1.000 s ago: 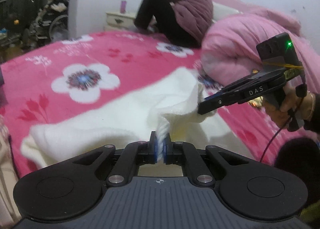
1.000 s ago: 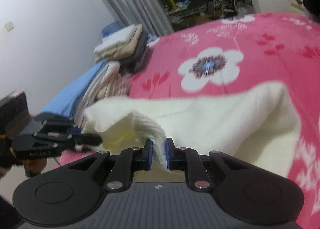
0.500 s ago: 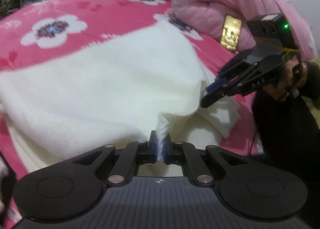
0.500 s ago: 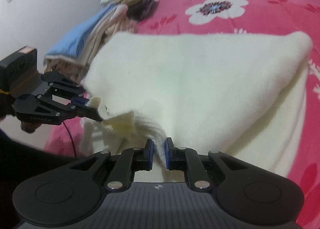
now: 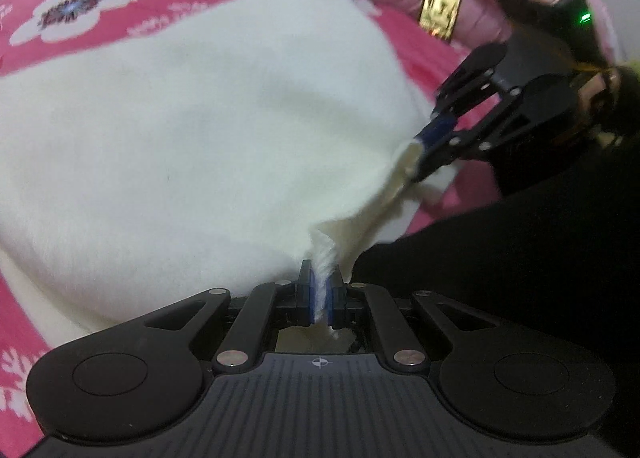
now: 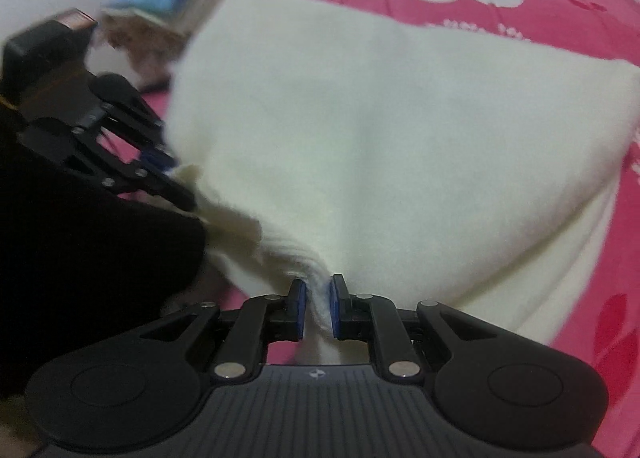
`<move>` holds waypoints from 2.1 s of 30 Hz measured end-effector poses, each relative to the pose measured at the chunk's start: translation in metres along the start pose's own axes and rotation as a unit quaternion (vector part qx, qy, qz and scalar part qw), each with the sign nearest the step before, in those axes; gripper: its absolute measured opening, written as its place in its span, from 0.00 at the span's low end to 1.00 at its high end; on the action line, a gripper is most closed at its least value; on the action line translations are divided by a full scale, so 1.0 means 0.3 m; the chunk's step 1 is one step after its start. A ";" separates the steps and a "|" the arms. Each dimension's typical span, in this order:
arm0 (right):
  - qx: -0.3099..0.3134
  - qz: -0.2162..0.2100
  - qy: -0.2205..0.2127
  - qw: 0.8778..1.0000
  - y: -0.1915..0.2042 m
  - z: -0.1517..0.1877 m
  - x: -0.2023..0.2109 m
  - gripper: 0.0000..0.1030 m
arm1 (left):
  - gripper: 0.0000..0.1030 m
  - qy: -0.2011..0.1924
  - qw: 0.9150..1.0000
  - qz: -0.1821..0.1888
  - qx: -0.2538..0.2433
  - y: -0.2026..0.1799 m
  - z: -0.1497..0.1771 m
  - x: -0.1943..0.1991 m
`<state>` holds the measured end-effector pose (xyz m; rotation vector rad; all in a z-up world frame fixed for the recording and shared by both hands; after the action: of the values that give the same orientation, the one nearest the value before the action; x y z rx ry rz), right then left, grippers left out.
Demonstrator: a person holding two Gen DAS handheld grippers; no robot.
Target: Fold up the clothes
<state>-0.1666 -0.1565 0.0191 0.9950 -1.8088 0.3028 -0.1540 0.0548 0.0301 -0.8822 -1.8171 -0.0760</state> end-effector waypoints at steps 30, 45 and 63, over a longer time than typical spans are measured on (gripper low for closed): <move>0.032 -0.036 0.066 0.997 -0.001 -0.070 -0.031 0.18 | 0.21 -0.081 0.986 -0.012 0.144 0.209 -0.038 0.137; -0.096 0.103 -0.035 0.989 -0.275 -0.116 0.109 0.19 | 0.23 -0.085 0.974 -0.077 0.197 0.334 -0.046 0.193; -0.177 0.203 -0.187 0.945 -0.550 -0.222 0.193 0.19 | 0.31 -0.226 0.933 -0.242 0.142 0.392 -0.180 0.301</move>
<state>-0.0094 -0.2487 0.0619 0.4376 -2.3136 0.0282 -0.0560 0.1641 0.0883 -0.2366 -2.3737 0.0866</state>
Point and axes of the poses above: each gripper's, at about its wrist camera, not at the fingertips, and x roughly against the way its jaws point, y to its left, z to its underside, the point moved 3 cm from there along -x, roughly the way its jaws point, and after that the axes turned 7 degrees about x, right-handed, at the moved point
